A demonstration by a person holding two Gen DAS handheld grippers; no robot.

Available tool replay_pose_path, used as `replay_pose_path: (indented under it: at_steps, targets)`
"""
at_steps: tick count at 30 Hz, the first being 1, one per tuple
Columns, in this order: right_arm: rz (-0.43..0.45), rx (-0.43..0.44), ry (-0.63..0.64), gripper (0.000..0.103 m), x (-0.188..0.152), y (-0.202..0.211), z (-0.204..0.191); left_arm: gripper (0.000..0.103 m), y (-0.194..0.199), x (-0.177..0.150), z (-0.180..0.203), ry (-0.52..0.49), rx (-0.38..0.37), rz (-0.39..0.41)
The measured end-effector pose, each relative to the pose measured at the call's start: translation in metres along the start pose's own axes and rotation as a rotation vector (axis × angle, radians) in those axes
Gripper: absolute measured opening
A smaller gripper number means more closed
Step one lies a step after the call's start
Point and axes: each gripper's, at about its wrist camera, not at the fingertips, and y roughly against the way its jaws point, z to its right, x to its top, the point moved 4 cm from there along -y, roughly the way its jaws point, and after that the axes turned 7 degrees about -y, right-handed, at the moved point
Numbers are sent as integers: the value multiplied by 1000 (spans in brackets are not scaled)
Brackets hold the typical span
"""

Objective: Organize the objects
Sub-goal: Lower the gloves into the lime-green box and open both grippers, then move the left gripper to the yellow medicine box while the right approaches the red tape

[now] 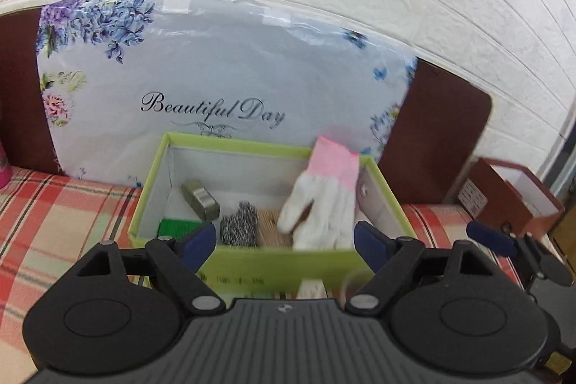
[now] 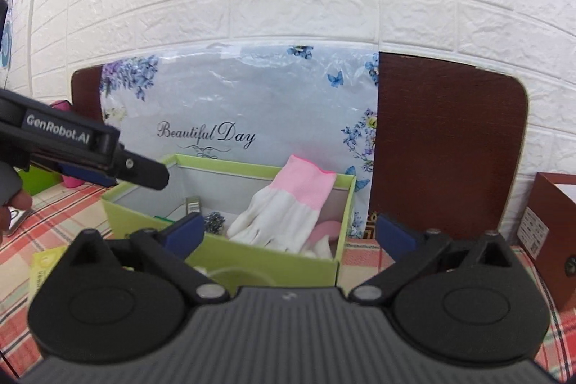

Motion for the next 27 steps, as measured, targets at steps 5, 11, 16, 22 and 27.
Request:
replay_pose_path:
  at_steps: [5, 11, 16, 22, 27]
  targets:
    - [12, -1, 23, 103, -18, 42, -11, 87, 30, -26, 12, 2, 10, 1]
    - [-12, -24, 43, 103, -47, 75, -20, 87, 48, -49, 18, -9, 64, -12]
    - [-62, -20, 4, 103, -72, 88, -22, 87, 51, -71, 18, -6, 81, -58]
    - [-121, -26, -47, 103, -96, 93, -20, 87, 50, -96, 15, 8, 100, -115]
    - [-143, -32, -55, 103, -107, 97, -19, 87, 50, -109, 10, 22, 108, -149]
